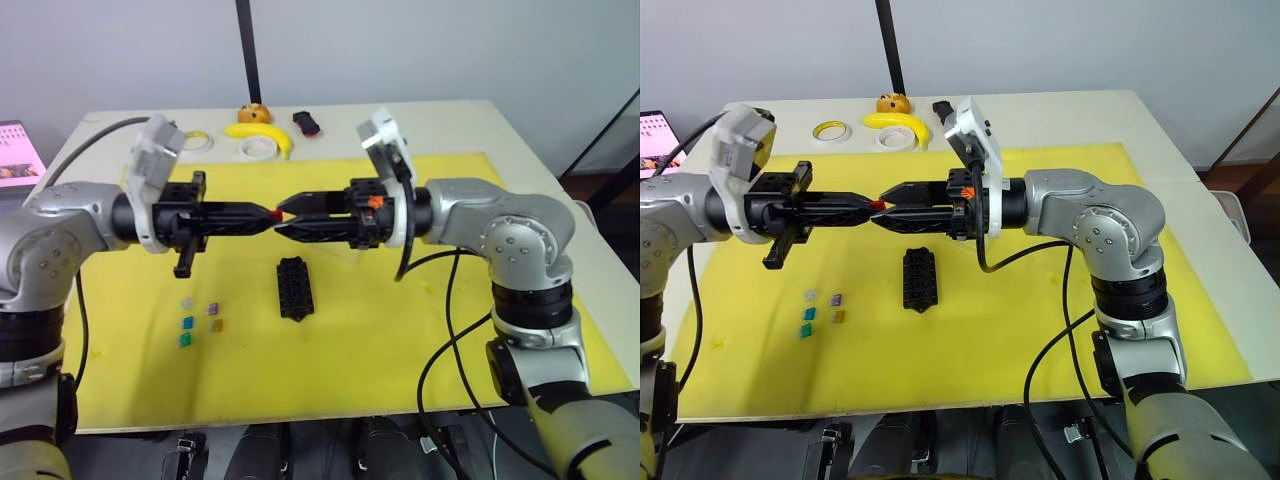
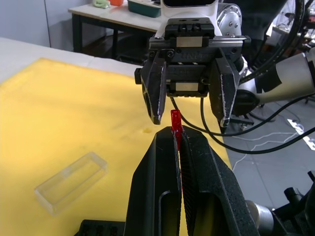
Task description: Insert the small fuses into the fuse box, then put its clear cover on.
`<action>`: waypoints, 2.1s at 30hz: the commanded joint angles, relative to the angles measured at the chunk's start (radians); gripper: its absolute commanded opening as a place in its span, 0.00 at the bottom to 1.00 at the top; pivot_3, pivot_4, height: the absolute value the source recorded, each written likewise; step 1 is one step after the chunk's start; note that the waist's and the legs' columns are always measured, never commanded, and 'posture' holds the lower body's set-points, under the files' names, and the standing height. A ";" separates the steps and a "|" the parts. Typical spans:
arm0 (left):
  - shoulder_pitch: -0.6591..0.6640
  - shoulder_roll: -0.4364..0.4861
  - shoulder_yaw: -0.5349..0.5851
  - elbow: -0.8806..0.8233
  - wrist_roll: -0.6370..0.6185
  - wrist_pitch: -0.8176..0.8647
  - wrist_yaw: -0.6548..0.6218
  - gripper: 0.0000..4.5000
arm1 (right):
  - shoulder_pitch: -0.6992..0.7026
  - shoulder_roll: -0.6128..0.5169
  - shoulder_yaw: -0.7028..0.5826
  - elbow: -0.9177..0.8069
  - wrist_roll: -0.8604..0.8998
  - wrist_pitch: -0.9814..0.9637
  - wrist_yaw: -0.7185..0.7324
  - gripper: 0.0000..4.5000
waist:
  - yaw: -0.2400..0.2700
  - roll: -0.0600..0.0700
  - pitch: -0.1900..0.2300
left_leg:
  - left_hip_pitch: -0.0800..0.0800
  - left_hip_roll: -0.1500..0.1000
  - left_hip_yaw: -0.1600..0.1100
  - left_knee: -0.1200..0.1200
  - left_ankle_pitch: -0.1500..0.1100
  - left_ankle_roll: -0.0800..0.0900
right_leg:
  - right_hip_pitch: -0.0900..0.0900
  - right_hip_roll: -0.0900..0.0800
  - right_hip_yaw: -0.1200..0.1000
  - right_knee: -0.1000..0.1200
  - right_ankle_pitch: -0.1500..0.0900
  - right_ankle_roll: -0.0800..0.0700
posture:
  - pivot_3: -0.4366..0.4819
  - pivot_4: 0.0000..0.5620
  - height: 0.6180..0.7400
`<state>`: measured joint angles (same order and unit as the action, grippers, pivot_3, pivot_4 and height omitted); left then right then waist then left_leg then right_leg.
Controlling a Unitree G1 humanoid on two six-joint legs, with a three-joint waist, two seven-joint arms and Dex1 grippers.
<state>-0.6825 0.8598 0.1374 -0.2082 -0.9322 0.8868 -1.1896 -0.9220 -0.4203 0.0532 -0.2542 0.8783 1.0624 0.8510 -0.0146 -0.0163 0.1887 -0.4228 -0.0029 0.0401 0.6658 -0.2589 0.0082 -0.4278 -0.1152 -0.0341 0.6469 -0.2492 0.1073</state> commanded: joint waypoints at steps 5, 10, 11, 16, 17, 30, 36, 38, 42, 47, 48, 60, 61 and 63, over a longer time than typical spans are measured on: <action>-0.010 0.002 0.014 -0.030 0.001 -0.013 0.014 0.00 | -0.010 -0.008 0.001 -0.042 0.008 -0.023 0.018 0.27 | 0.000 0.000 0.000 | 0.000 0.000 0.000 0.000 0.000 0.000 | 0.000 0.000 0.000 0.000 0.000 0.000 | 0.48 0.27 1.00; -0.008 -0.005 0.015 -0.031 0.001 -0.013 0.021 0.00 | -0.005 -0.011 0.010 -0.045 0.002 -0.026 0.021 0.16 | 0.000 0.000 0.000 | 0.000 0.000 0.000 0.000 0.000 0.000 | 0.000 0.000 0.000 0.000 0.000 0.000 | 0.48 0.27 1.00; -0.007 -0.007 0.014 -0.032 0.002 -0.014 0.022 0.00 | -0.005 -0.012 0.011 -0.044 0.002 -0.027 0.021 0.16 | 0.000 0.000 0.000 | 0.000 0.000 0.000 0.000 0.000 0.000 | 0.000 0.000 0.000 0.000 0.000 0.000 | 0.48 0.27 1.00; -0.008 -0.011 0.012 -0.035 0.004 -0.014 0.025 0.00 | -0.006 -0.022 0.020 -0.042 -0.004 -0.034 0.028 0.16 | 0.000 0.000 0.000 | 0.000 0.000 0.000 0.000 0.000 0.000 | 0.000 0.000 0.000 0.000 0.000 0.000 | 0.48 0.27 1.00; -0.010 -0.007 0.009 -0.032 0.004 -0.006 0.026 0.00 | -0.007 -0.023 0.021 -0.039 -0.004 -0.035 0.028 0.10 | 0.000 0.000 0.000 | 0.000 0.000 0.000 0.000 0.000 0.000 | 0.000 0.000 0.000 0.000 0.000 0.000 | 0.48 0.27 1.00; -0.022 0.003 0.005 -0.025 0.003 0.012 0.024 0.00 | -0.008 -0.035 0.033 -0.033 -0.026 -0.055 0.044 0.01 | 0.000 0.000 0.000 | 0.000 0.000 0.000 0.000 0.000 0.000 | 0.000 0.000 0.000 0.000 0.000 0.000 | 0.48 0.27 1.00; -0.015 0.058 -0.020 -0.046 0.035 0.048 0.031 0.31 | 0.002 -0.062 0.061 -0.049 -0.056 -0.084 0.086 0.00 | 0.000 0.000 0.000 | 0.000 0.000 -0.001 0.000 0.000 0.000 | 0.000 0.001 0.000 0.000 0.000 0.000 | 0.48 0.27 1.00; 0.004 0.088 -0.029 -0.076 0.055 0.039 0.019 0.53 | 0.015 -0.095 0.098 -0.062 -0.098 -0.128 0.130 0.00 | 0.000 0.000 0.000 | 0.000 0.000 -0.001 0.000 0.000 0.000 | 0.000 0.001 0.000 0.000 0.000 0.000 | 0.48 0.27 1.00; 0.142 0.206 -0.035 -0.143 0.159 -0.057 -0.056 0.96 | 0.073 -0.169 0.195 -0.058 -0.244 -0.305 0.232 0.00 | -0.002 0.000 0.000 | 0.000 0.000 0.000 0.000 0.000 0.000 | 0.000 0.001 0.000 0.000 0.000 0.000 | 0.48 0.27 1.00; 0.391 0.297 0.002 -0.135 0.299 -0.226 -0.108 0.98 | 0.173 -0.148 0.251 0.024 -0.417 -0.588 0.277 0.00 | -0.002 0.000 0.000 | 0.001 0.000 0.001 0.000 0.000 -0.001 | 0.000 0.003 0.001 0.000 0.000 0.000 | 0.48 0.27 1.00; 0.418 0.301 0.010 -0.131 0.306 -0.240 -0.113 0.98 | 0.185 -0.143 0.254 0.033 -0.430 -0.613 0.283 0.00 | -0.001 0.000 0.000 | 0.001 0.001 0.001 0.000 0.000 -0.001 | 0.000 0.003 0.001 0.000 0.000 0.000 | 0.48 0.27 1.00; 0.450 0.213 -0.072 -0.157 0.439 -0.354 -0.015 0.98 | 0.252 -0.067 0.284 0.097 -0.475 -0.694 0.322 0.00 | 0.002 0.000 0.000 | 0.000 0.002 0.000 0.000 0.000 -0.001 | 0.000 0.002 0.001 0.000 0.000 0.000 | 0.48 0.27 1.00; 0.448 0.209 -0.076 -0.160 0.441 -0.351 -0.012 0.98 | 0.253 -0.062 0.285 0.112 -0.482 -0.705 0.328 0.00 | 0.002 0.000 0.000 | 0.001 0.002 0.000 0.000 0.000 -0.001 | 0.000 0.002 0.001 0.000 0.000 0.000 | 0.48 0.27 1.00; 0.444 0.202 -0.082 -0.175 0.439 -0.337 -0.003 0.98 | 0.255 -0.057 0.292 0.130 -0.486 -0.717 0.351 0.00 | 0.002 0.000 0.000 | 0.001 0.002 0.000 0.000 0.000 -0.001 | 0.000 0.003 0.001 0.000 0.000 0.000 | 0.48 0.27 1.00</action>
<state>-0.2249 1.0576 0.0493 -0.3490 -0.4928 0.5543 -1.1992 -0.6650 -0.4868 0.3514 -0.1144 0.3935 0.3703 1.1843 -0.0125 -0.0167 0.1889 -0.4223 -0.0012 0.0404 0.6663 -0.2586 0.0075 -0.4273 -0.1126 -0.0333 0.6468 -0.2495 0.1073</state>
